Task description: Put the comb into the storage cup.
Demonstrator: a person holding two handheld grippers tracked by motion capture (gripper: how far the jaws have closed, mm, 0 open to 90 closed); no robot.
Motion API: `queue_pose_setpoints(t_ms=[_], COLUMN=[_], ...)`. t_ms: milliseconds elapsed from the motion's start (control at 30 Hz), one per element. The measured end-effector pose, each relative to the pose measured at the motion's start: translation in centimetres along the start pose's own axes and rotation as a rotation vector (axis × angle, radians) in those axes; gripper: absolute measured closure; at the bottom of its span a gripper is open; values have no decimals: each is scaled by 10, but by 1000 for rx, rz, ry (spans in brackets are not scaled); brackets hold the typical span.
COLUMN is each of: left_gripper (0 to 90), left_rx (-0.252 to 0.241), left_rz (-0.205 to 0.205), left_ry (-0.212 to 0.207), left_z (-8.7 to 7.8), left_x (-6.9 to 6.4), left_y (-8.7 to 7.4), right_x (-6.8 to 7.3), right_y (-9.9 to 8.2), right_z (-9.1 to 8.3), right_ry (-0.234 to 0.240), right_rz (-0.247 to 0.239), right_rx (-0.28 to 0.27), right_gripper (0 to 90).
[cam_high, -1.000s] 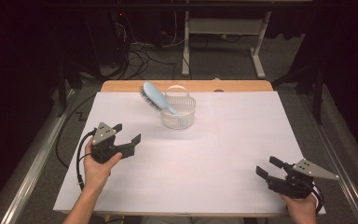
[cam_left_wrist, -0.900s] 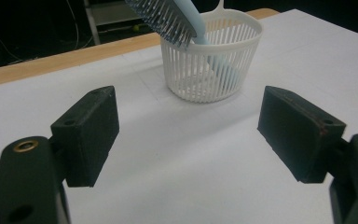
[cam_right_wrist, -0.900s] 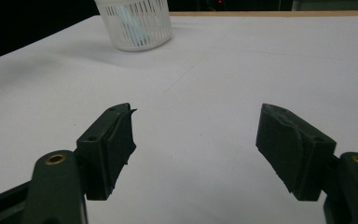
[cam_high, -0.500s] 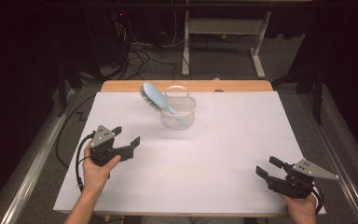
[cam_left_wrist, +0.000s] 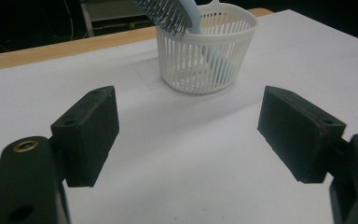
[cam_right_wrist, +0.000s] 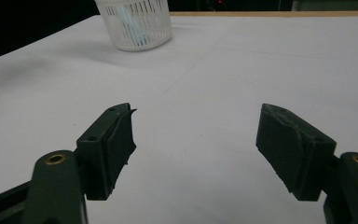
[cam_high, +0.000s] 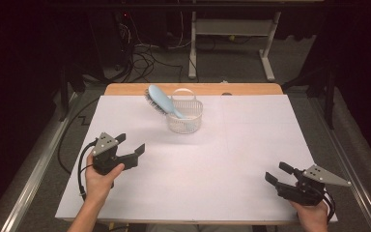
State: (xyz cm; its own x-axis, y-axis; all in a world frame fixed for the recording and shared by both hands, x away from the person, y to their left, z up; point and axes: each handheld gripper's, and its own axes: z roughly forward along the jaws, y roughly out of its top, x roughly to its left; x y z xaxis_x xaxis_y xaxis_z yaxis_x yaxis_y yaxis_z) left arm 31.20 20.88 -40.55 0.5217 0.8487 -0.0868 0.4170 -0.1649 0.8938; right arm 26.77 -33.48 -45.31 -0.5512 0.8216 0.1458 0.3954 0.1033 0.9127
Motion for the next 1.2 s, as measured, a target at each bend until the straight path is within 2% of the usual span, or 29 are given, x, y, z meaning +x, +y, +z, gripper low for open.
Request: queue_pose_setpoints(t_ms=[233, 1200], left_gripper=[212, 224], left_rx=[-1, 5], left_rz=[-13, -5], left_ry=[-11, 3], left_z=[-1, -2], left_x=[0, 1], left_y=[-3, -17], right_x=[0, 0], right_y=[0, 0], right_z=[0, 0], right_ry=[1, 0], right_rz=[0, -1], right_rx=[1, 1], right_gripper=[281, 281])
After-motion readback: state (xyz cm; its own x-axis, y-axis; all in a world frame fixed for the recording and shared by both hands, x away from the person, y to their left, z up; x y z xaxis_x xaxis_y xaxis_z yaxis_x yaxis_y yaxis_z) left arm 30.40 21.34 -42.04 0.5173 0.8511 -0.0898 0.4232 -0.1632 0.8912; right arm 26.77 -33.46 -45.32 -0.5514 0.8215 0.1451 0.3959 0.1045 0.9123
